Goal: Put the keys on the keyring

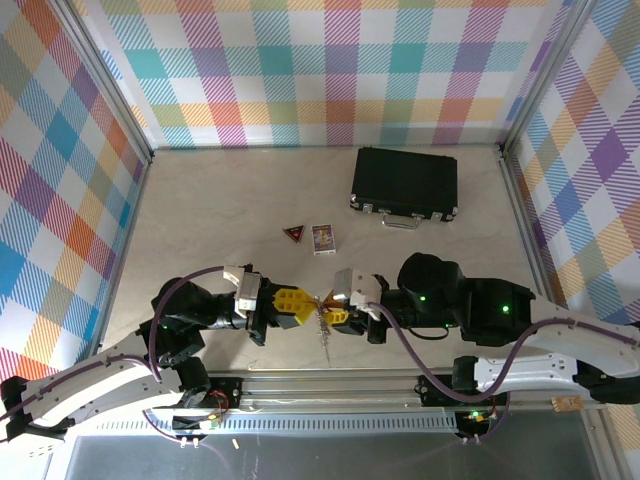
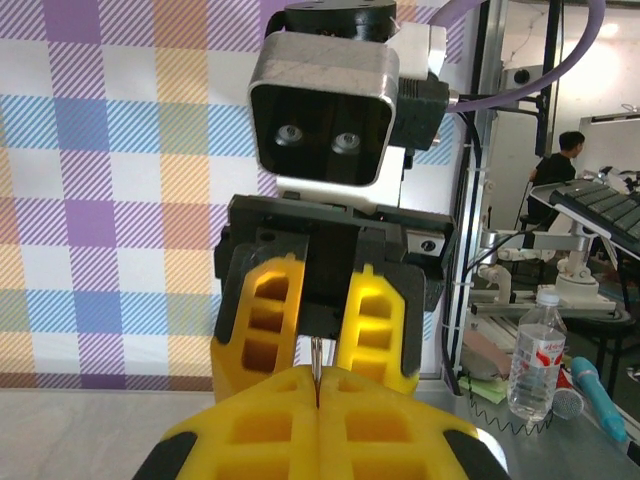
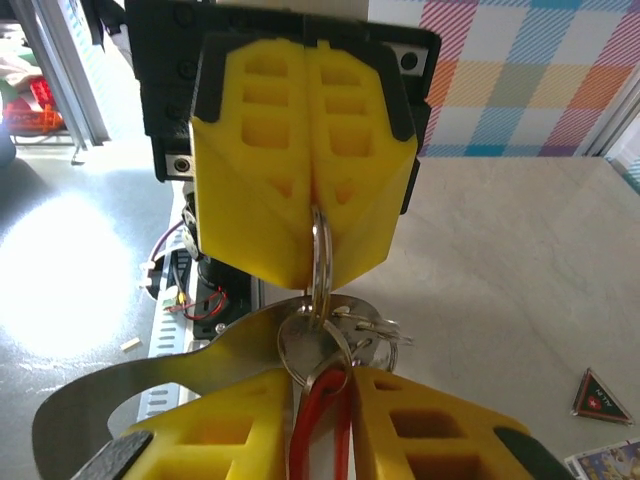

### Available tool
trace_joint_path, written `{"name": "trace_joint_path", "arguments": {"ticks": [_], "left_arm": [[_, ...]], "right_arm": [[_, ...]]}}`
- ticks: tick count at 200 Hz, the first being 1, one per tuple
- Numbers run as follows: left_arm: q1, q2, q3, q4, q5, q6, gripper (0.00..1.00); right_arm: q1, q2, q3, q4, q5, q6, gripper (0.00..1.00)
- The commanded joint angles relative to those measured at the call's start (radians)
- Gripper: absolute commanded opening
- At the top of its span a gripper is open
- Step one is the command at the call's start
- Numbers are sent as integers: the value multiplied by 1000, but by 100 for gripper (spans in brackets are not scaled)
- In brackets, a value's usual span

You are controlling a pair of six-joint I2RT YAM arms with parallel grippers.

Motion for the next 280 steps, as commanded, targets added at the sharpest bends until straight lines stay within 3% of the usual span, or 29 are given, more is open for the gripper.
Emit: {"name": "trace_joint_path", "arguments": {"ticks": [1,32,135,188,254,280], "left_arm": [[-7,-8,-9,65,6,-6,0],[-6,-12,-10,64,10,-4,0],[-7,-17,-34,85,31,-21,0],[-7,-36,-43,88,29,-25,0],[-7,-41,-51,91,22,-26,0],[-7,-48,-38,17,2,9,0]], "right_arm": [[4,-20,6,21,-13,13,27],[5,-42,-2,31,-16,23,36],[11,-19,-16,166,-90,36,37],[11,-7,-18,139,-42,32,31],[11,2,-16,118,-27,22,8],[10,3,1,90,-18,9,0]]}}
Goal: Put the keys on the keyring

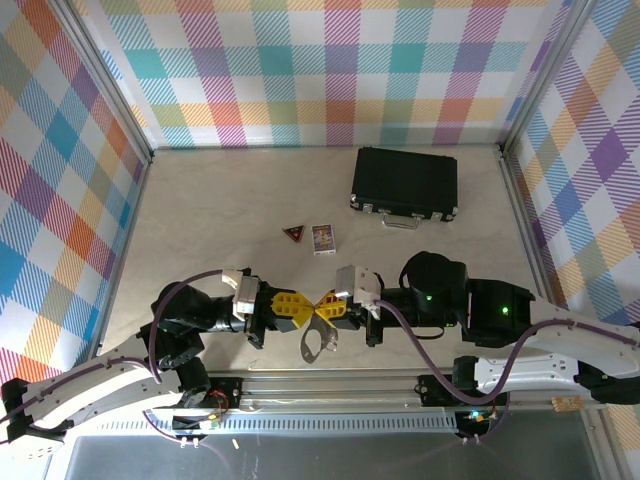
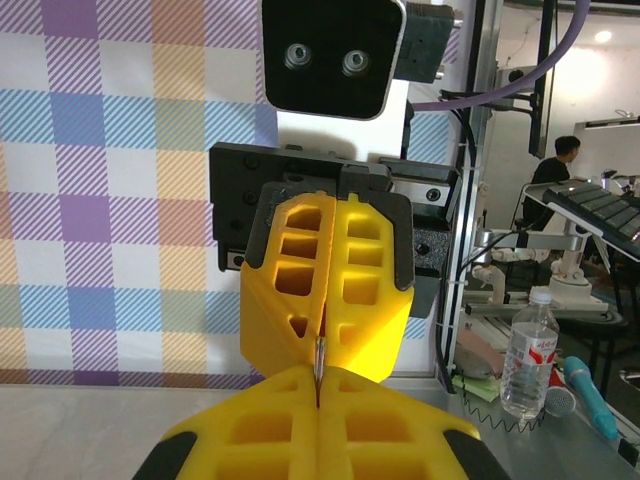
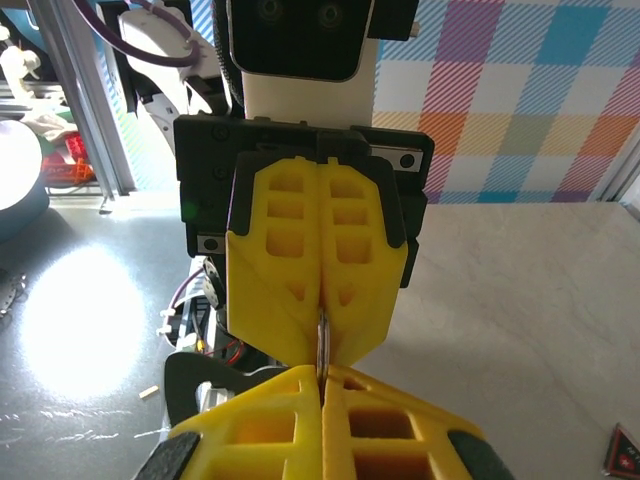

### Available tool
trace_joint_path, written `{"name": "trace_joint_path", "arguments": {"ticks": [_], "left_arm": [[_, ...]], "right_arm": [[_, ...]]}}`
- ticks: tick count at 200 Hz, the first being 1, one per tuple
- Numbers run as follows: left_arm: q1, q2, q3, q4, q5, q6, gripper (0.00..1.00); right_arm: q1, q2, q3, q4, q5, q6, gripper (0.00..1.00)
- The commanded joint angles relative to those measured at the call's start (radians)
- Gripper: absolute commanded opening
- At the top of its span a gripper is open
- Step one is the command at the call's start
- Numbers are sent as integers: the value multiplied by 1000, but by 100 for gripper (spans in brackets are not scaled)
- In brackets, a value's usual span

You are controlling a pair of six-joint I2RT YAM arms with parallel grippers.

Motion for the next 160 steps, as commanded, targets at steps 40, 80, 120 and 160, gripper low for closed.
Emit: {"name": "trace_joint_path", "arguments": {"ticks": [40,80,120,160], "left_arm": [[-7,-39,83,-296,-83,171,12],[-7,-15,158,-481,-121,268,12],[-6,-8,158,-486,-118,278,0],[-7,-57,113,-357,-87,210,0]], "right_arm": [[16,51,101,-155,86,-51,0],[23,142,190,-294,134,-70,0],[23,162,206,-302,115,-72,0],[23,92,131,-207,88,-28,22]]}}
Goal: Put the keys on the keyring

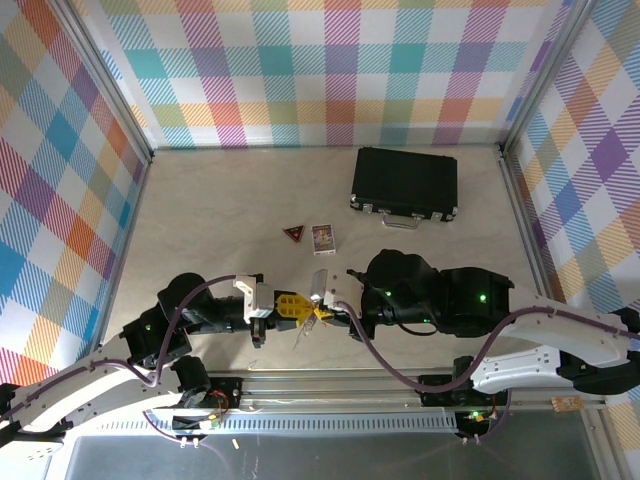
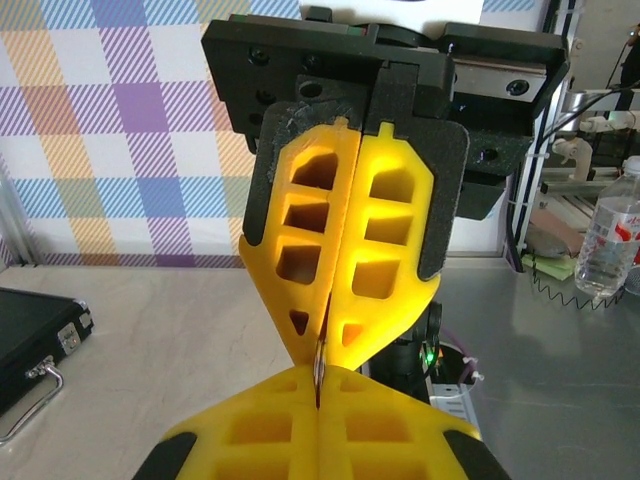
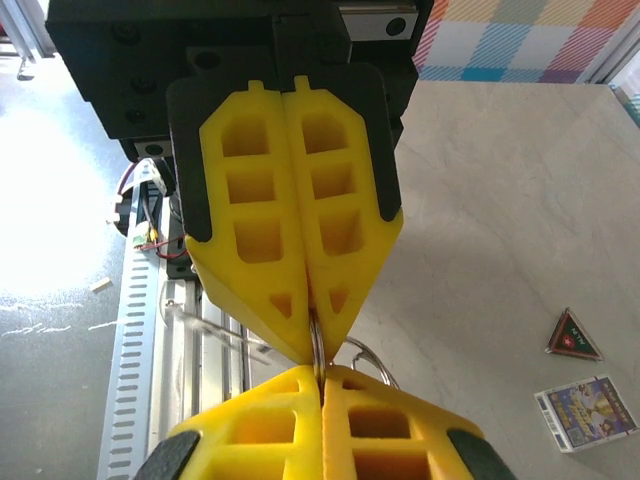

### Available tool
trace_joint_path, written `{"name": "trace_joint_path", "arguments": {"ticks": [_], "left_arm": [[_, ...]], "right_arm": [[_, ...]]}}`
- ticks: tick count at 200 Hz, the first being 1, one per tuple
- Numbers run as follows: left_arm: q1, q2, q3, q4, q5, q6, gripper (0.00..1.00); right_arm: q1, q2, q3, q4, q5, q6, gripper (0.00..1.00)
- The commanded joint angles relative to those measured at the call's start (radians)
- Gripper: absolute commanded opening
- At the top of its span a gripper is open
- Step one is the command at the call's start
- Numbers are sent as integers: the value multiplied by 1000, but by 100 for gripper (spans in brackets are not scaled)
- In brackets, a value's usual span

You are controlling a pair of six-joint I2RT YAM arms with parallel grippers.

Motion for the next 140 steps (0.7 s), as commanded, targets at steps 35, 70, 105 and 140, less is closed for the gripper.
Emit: {"name": "trace_joint_path", "arguments": {"ticks": [35,70,105,140], "left_arm": [[-6,-58,-52,250,63,-125,0],[-7,-49,-58,290,88,-145,0],[-6,-48,-73,335,101,-168,0],[-6,-46,-83,357,108,-182,0]], "right_arm": [[8,-149,-165,223,-72,69,36],[8,-175,-196,271,-97,82,34],[8,-177,-197,302,-134,81,35],[9,-168,-206,321,-139,79,26]]}}
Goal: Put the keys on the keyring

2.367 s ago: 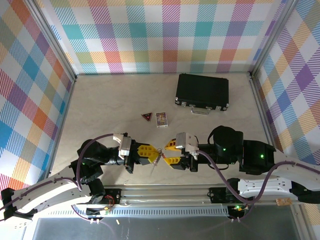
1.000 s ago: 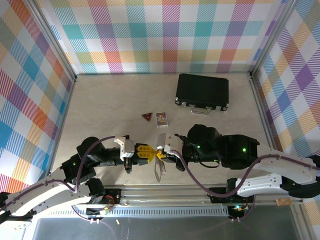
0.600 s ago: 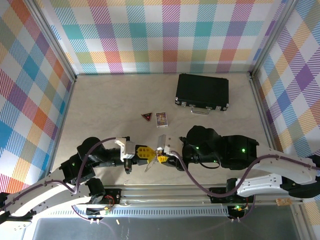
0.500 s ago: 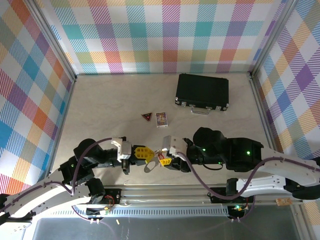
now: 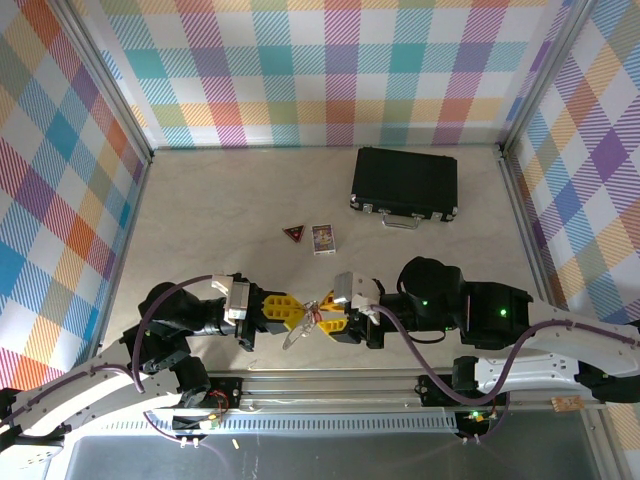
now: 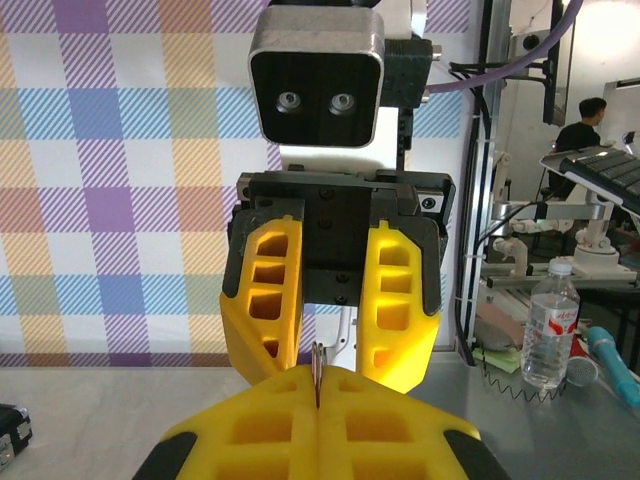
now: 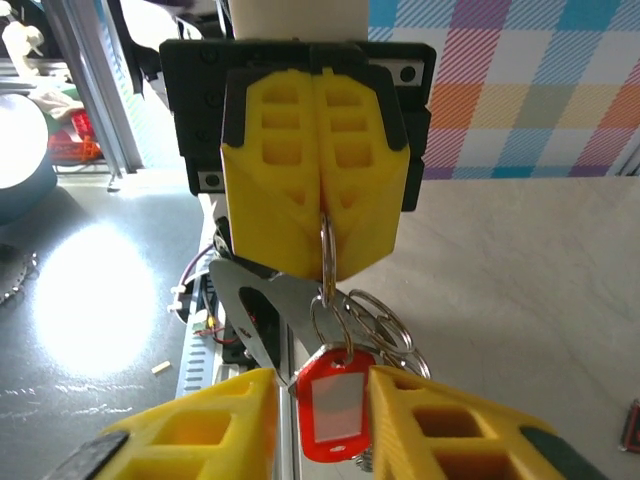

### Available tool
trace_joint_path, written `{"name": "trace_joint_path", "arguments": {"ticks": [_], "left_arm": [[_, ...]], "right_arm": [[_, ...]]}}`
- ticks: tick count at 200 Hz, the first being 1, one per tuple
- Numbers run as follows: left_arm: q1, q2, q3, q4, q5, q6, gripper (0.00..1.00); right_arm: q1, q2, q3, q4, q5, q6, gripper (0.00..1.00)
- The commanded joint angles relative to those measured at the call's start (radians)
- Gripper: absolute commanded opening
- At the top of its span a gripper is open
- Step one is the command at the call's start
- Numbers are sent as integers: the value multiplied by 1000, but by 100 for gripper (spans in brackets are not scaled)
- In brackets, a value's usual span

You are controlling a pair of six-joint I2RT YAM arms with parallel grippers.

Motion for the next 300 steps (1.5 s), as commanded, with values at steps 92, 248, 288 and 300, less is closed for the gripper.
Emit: {"name": "trace_joint_path", "arguments": {"ticks": [92,248,288,300], "left_arm": [[-7,0,-13,103,49,-40,0],[-8,-15,-26,130,-9,-53,0],[-7,-15,-32,140,-4,-60,0],[-6,-18,-32,140,-3,-63,0]], "right_arm": [[6,8,-9,53,-21,8,14],[6,-27,-93,129,-44,28,40],[6,-11,-105,177,-30,28,41],[6,-10,-110,189,-18,26,41]]}}
